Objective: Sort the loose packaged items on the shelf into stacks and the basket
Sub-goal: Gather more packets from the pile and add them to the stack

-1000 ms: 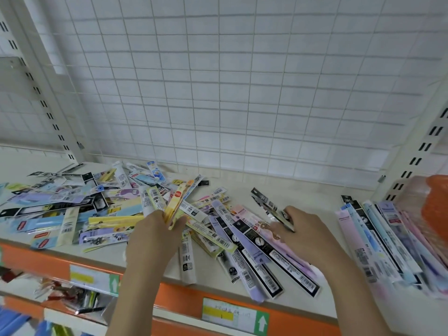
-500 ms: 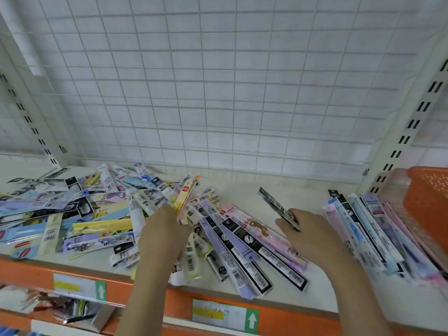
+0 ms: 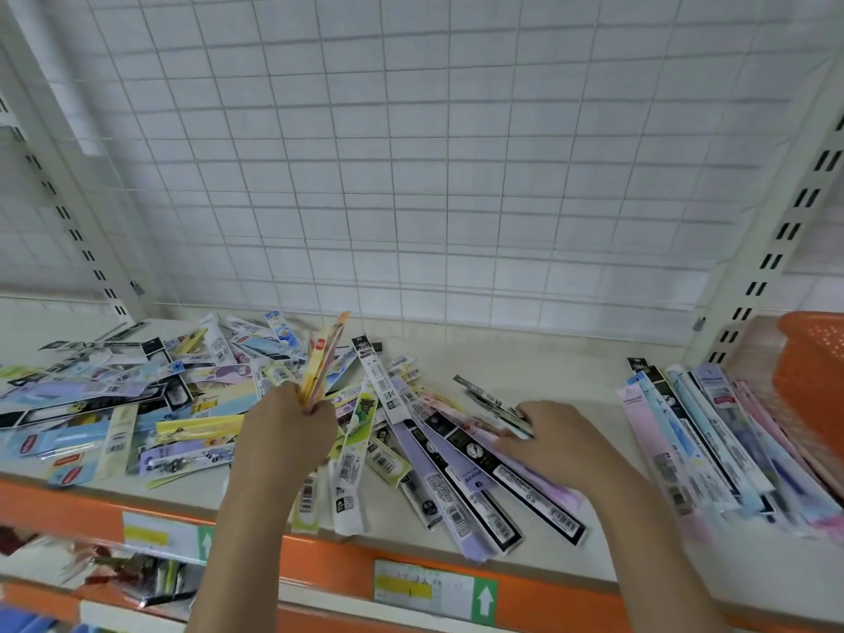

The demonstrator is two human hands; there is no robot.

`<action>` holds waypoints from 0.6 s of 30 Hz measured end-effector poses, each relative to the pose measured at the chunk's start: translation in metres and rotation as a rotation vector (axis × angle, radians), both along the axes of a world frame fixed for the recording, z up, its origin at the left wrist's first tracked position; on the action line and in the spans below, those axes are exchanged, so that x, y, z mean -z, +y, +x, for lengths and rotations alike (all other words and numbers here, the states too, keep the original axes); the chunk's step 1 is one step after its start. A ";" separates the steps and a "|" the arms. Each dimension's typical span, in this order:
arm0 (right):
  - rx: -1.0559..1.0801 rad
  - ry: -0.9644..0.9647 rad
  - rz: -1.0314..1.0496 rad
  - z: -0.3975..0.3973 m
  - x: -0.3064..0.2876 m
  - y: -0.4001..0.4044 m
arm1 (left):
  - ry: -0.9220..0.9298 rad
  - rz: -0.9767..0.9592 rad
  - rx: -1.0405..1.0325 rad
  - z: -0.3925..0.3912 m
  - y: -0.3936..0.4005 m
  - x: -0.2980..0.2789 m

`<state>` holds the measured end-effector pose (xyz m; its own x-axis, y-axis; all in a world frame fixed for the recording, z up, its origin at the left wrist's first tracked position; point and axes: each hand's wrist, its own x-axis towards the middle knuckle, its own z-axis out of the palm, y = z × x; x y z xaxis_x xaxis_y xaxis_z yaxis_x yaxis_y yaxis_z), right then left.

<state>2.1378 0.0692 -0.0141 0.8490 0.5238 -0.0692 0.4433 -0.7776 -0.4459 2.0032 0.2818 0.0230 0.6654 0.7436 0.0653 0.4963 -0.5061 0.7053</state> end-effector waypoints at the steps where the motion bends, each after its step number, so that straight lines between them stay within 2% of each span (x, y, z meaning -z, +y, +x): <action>1: -0.001 -0.021 -0.010 0.002 -0.001 0.000 | 0.000 -0.018 -0.001 0.000 0.001 0.001; 7: 0.096 -0.040 0.007 0.007 -0.012 -0.010 | 0.022 -0.014 0.010 0.003 0.002 0.007; 13: 0.026 -0.079 -0.034 -0.004 -0.010 -0.005 | -0.021 -0.034 0.042 0.005 -0.006 0.005; 18: 0.007 0.005 -0.084 -0.006 -0.003 0.003 | -0.024 -0.029 0.038 0.003 -0.008 0.004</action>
